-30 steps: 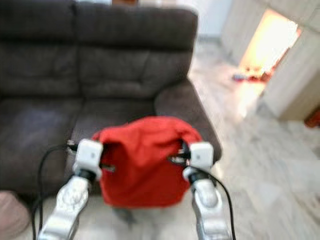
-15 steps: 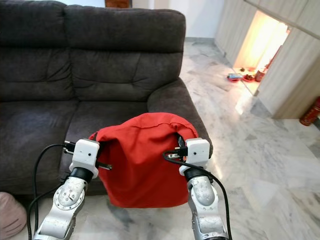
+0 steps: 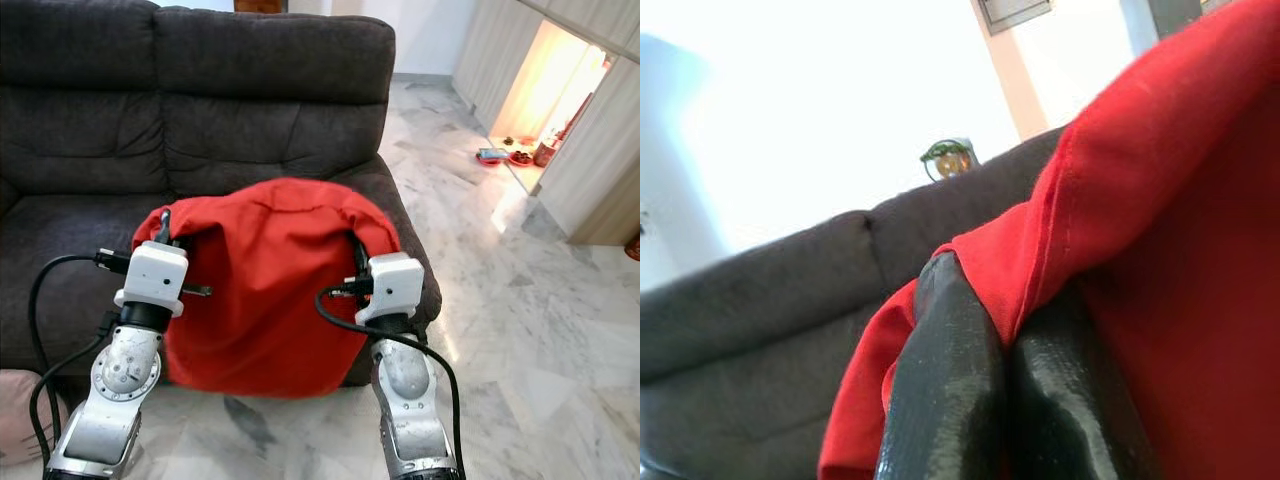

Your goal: Move the pillow to the sofa from floor

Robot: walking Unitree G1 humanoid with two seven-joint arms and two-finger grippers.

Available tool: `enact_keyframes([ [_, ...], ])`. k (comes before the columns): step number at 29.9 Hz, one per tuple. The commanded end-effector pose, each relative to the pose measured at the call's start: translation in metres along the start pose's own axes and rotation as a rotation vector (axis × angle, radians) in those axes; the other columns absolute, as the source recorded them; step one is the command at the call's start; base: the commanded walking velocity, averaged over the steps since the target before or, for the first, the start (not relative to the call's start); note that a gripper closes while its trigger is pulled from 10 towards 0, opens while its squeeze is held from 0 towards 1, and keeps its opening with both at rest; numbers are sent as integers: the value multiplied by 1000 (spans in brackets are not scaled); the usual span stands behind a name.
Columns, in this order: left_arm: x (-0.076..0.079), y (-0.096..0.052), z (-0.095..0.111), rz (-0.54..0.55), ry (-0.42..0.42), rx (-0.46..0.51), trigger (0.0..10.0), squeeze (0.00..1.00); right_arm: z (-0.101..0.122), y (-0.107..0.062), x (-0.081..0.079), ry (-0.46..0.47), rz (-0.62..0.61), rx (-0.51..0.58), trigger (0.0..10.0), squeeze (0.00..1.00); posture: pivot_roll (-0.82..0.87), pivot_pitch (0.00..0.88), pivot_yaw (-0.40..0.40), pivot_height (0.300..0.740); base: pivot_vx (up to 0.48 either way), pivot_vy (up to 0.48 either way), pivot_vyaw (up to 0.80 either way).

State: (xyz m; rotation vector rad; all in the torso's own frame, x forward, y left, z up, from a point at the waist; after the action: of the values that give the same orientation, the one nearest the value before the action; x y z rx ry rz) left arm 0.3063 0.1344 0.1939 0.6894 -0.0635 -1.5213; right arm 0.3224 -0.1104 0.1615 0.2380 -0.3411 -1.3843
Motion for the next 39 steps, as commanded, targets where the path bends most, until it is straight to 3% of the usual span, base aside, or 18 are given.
enact_keyframes([
  [1,-2,8,30,16,11,113,10000,0,35,12,1,-7,-2,140,10000,0,38,22,-83,740,0,0,0],
  [11,-6,12,36,43,40,134,10000,0,39,14,-11,-27,49,150,10000,0,52,4,-86,740,76,0,229],
  [13,-8,14,38,49,45,137,10000,0,41,16,-8,14,26,149,10000,0,52,3,-86,740,283,0,0],
  [33,-15,22,53,69,49,181,10000,0,64,28,-7,24,26,218,10000,0,53,12,-87,740,289,0,0],
  [39,-15,24,56,69,48,188,10000,0,66,30,-8,26,28,219,10000,0,53,8,-87,740,292,0,-761],
])
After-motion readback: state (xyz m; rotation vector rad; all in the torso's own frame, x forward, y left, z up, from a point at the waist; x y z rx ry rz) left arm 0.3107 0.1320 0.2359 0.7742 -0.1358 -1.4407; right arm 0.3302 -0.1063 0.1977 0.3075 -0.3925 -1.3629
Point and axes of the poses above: a point about 5 cm out from each wrist's last joint towards the gripper, its own y axis pointing out of the wrist towards the gripper, its own z axis along the axis of the wrist's last joint, x = y × z, the point moved 4 cm from there along y, pointing out of the wrist towards the gripper, and after that the axes turned 3 degrees about -y, right-handed, at the moved point
